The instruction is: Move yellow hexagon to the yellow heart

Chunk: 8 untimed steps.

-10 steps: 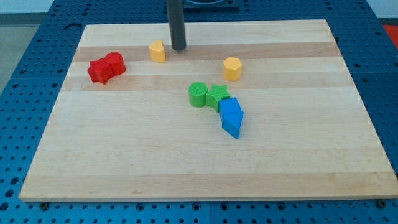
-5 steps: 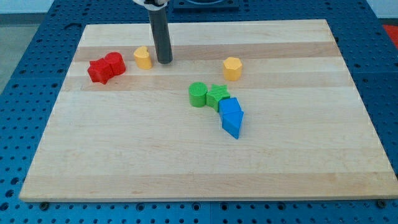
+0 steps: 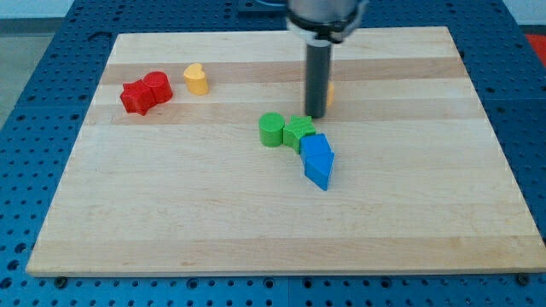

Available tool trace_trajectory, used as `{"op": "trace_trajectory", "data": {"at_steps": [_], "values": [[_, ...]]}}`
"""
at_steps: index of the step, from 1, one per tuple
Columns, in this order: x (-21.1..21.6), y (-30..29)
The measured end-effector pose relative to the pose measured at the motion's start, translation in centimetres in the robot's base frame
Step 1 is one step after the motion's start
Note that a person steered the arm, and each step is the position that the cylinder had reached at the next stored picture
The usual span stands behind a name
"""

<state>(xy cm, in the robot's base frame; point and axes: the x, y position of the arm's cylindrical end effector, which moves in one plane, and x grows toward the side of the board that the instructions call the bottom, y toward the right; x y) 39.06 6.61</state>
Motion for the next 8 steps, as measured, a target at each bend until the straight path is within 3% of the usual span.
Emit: {"op": "trace_trajectory", "data": {"at_steps": [1, 3, 6, 8], "values": [[-0.4, 3.6], [-5.2, -1.9], [-2.8, -1.9], [-5.3, -8.9]]}}
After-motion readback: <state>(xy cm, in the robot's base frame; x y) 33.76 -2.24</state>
